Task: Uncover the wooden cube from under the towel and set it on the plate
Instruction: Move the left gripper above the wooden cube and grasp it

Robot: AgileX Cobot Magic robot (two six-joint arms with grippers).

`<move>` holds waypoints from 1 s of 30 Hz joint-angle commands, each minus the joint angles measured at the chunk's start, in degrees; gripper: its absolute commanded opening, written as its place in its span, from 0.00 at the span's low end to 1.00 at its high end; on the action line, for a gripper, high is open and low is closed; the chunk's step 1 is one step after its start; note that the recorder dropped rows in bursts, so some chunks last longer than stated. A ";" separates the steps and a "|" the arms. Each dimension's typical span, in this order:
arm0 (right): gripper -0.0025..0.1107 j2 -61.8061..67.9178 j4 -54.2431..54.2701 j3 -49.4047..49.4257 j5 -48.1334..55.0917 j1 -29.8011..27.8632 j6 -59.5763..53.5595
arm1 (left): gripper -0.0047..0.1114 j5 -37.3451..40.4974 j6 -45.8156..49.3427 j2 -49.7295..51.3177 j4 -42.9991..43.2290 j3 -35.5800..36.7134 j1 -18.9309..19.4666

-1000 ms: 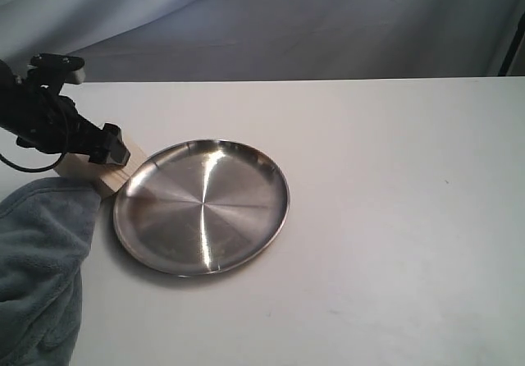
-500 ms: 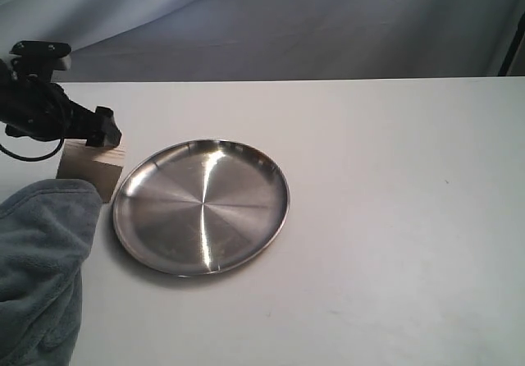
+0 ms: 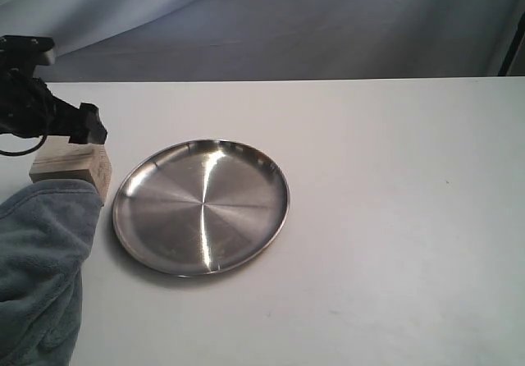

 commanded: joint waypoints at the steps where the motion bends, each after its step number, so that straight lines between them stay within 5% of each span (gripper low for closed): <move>1: 0.02 -0.35 0.25 0.23 -0.79 0.00 -0.43 | 0.94 2.16 -3.46 -3.08 0.15 -0.12 0.07; 14: 0.02 -0.35 0.25 0.23 -0.79 0.00 -0.43 | 0.94 3.66 -10.62 -0.52 2.07 0.19 -0.86; 18: 0.02 -0.35 0.25 0.23 -0.79 0.00 -0.43 | 0.94 3.62 -19.47 1.68 13.31 0.19 -0.86; 30: 0.02 -0.35 0.25 0.23 -0.79 0.00 -0.43 | 0.94 1.03 -19.34 2.27 9.96 0.19 -1.28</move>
